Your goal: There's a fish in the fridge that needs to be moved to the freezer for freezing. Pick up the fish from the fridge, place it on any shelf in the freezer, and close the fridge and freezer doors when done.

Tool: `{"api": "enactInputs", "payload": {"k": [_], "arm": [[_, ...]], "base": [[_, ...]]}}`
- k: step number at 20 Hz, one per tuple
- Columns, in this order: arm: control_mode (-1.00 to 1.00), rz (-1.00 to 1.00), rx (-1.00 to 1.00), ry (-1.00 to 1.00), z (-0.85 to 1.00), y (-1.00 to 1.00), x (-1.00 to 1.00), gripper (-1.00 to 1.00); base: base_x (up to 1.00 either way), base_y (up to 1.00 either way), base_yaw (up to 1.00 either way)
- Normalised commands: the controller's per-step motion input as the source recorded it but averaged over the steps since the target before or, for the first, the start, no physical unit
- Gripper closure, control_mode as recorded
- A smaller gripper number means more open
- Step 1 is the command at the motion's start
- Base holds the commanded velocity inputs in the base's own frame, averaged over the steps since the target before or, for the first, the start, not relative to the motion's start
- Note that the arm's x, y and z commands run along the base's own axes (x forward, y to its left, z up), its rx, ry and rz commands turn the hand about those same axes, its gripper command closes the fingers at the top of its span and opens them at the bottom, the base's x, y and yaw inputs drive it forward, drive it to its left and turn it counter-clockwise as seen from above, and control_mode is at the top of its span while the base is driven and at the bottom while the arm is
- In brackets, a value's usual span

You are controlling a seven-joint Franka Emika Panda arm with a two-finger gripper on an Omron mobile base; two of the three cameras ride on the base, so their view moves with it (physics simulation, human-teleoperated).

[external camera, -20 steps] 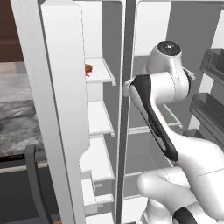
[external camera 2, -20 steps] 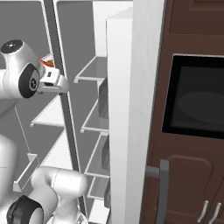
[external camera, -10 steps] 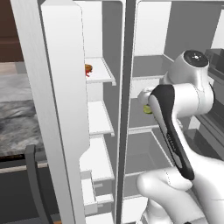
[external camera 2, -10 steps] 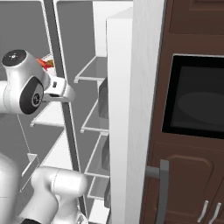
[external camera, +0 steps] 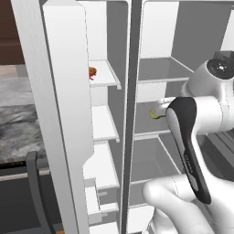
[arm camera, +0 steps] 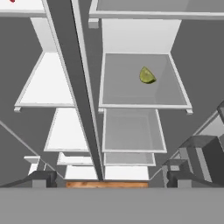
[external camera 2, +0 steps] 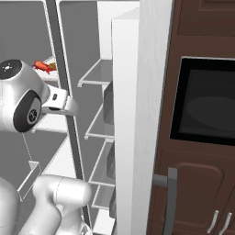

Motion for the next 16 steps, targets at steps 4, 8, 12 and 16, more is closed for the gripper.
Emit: {"api": "enactInputs", "payload": {"k": [4, 8, 12, 16], "arm": [[-1.0, 0.0, 0.0, 0.0, 0.0, -0.23, -0.11, -1.0], [-1.0, 0.0, 0.0, 0.0, 0.0, -0.06, -0.21, -1.0], [1.0, 0.0, 0.0, 0.0, 0.0, 0.0, 0.0, -1.0], [1.0, 0.0, 0.0, 0.0, 0.0, 0.0, 0.0, -1.0]], "base": [[0.0, 0.0, 0.0], [0.0, 0.0, 0.0], [-0.69, 0.0, 0.0], [-0.68, 0.0, 0.0]]}}
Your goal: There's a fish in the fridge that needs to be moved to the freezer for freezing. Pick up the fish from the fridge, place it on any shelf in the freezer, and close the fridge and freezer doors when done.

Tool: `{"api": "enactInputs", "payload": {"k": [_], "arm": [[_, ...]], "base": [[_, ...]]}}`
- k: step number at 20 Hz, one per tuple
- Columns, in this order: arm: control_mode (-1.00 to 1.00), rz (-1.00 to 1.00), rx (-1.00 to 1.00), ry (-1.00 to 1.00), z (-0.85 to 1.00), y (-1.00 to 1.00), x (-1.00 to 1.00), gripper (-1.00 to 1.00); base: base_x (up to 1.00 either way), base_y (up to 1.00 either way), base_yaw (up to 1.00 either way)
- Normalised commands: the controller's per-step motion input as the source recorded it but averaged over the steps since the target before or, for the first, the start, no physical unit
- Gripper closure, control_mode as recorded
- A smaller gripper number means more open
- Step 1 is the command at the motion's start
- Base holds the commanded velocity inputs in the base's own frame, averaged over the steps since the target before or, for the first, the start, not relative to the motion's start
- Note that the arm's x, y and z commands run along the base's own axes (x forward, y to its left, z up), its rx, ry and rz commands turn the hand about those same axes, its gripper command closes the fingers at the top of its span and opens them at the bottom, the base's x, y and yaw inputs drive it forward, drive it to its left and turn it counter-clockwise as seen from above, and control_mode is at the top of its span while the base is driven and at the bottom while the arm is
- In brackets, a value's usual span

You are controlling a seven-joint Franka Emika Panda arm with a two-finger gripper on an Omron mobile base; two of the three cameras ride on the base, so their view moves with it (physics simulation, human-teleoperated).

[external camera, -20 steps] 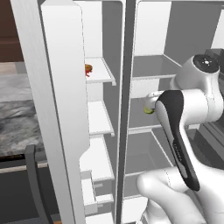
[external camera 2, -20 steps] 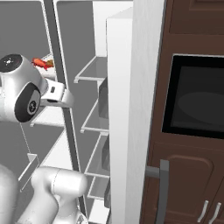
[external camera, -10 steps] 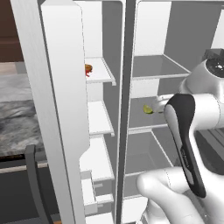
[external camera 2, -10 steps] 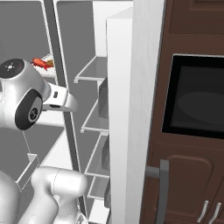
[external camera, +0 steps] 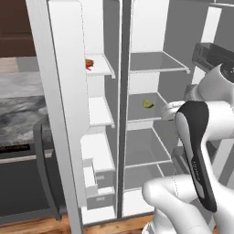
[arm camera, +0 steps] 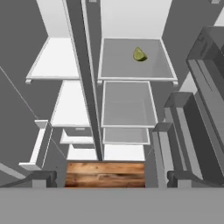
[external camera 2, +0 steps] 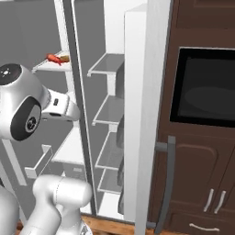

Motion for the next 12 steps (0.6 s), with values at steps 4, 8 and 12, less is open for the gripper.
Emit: {"api": "enactInputs", "payload": {"k": [4, 8, 12], "arm": [[1.0, 0.0, 0.0, 0.0, 0.0, 0.0, 0.0, -1.0], [1.0, 0.0, 0.0, 0.0, 0.0, 0.0, 0.0, -1.0], [1.0, 0.0, 0.0, 0.0, 0.0, 0.0, 0.0, -1.0]], "base": [[-0.31, 0.0, 0.0], [-0.48, 0.0, 0.0], [-0.37, 0.02, 0.0]]}}
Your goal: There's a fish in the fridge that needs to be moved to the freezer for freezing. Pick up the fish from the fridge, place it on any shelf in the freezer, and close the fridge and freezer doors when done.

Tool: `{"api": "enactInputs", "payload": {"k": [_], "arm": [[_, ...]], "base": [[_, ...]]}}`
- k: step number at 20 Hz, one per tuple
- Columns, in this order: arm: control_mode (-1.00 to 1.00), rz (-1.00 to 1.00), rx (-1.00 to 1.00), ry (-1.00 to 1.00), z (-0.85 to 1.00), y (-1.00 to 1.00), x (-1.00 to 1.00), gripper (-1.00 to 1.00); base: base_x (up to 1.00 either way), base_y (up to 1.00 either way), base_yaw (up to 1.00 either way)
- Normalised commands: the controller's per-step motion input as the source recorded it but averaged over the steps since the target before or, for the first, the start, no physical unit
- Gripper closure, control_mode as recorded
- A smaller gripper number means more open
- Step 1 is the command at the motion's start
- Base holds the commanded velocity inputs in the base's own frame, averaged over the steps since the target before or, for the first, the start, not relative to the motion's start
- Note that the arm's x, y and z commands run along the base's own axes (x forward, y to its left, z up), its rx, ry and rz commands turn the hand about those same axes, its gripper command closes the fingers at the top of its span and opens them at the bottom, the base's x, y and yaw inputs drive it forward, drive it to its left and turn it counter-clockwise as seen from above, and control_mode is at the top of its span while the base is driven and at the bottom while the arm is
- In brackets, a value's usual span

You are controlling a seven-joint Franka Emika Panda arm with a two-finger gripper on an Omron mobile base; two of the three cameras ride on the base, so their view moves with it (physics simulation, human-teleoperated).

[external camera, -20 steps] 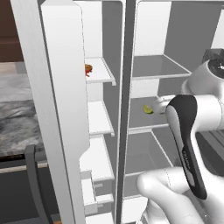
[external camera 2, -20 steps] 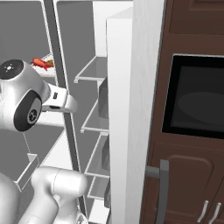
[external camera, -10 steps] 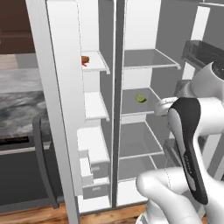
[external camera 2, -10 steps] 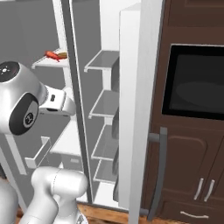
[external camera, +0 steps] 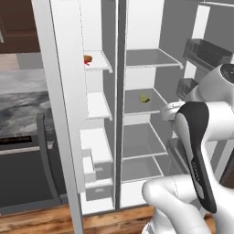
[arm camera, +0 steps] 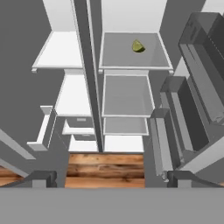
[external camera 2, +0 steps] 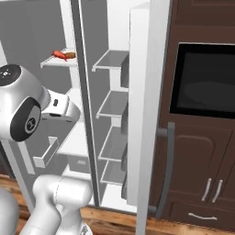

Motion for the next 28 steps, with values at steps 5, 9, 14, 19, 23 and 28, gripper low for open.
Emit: {"api": "enactInputs", "payload": {"k": [5, 9, 14, 19, 23, 28], "arm": [[1.0, 0.0, 0.0, 0.0, 0.0, 0.0, 0.0, -1.0], [1.0, 0.0, 0.0, 0.0, 0.0, 0.0, 0.0, -1.0], [1.0, 0.0, 0.0, 0.0, 0.0, 0.0, 0.0, -1.0], [1.0, 0.0, 0.0, 0.0, 0.0, 0.0, 0.0, -1.0], [1.0, 0.0, 0.0, 0.0, 0.0, 0.0, 0.0, -1.0], [1.0, 0.0, 0.0, 0.0, 0.0, 0.0, 0.0, -1.0]], "base": [[-0.36, 0.0, 0.0], [-0.21, 0.0, 0.0], [-0.29, 0.0, 0.0], [-0.44, 0.0, 0.0], [-0.28, 0.0, 0.0], [-0.14, 0.0, 0.0]]}}
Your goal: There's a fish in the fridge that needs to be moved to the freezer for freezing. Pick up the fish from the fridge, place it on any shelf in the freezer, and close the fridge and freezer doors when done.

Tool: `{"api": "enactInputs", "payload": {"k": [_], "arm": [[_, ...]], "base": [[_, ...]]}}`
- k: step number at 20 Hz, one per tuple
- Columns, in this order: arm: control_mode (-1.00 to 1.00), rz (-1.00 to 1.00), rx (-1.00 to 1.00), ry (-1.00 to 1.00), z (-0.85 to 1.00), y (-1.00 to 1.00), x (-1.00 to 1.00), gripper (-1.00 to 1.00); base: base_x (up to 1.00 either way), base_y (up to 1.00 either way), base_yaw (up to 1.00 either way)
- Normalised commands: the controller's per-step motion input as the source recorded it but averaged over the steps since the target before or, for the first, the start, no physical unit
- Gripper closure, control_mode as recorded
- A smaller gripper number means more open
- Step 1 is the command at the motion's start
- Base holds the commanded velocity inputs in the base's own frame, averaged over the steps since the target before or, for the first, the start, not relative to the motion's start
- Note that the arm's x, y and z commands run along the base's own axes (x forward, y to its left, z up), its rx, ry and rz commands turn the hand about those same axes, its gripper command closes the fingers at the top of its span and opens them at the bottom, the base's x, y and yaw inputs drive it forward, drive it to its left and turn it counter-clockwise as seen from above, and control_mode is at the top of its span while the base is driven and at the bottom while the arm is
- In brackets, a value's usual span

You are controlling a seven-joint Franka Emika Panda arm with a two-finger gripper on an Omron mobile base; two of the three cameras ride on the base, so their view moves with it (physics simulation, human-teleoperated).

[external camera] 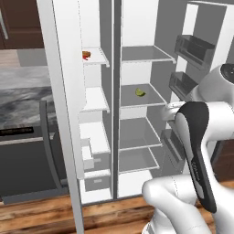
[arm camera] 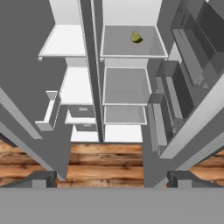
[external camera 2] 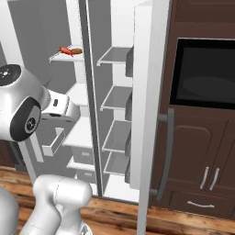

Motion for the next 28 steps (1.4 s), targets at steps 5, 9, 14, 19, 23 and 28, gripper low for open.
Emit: {"api": "enactInputs", "payload": {"k": [5, 9, 14, 19, 23, 28], "arm": [[-1.0, 0.0, 0.0, 0.0, 0.0, -0.07, -0.13, -1.0], [-1.0, 0.0, 0.0, -0.06, 0.0, -0.44, -0.46, -1.0], [-1.0, 0.0, 0.0, -0.17, 0.0, -0.6, -0.63, -1.0], [-1.0, 0.0, 0.0, -0.18, -0.01, -0.74, -0.18, -1.0], [-1.0, 0.0, 0.0, -0.14, 0.0, -0.79, -0.08, -1.0], [-1.0, 0.0, 0.0, -0.15, -0.01, -0.71, 0.0, -1.0]], "base": [[-0.04, 0.0, 0.0], [0.0, 0.0, 0.0], [0.0, 0.0, 0.0], [0.0, 0.0, 0.0], [0.0, 0.0, 0.0], [0.0, 0.0, 0.0]]}}
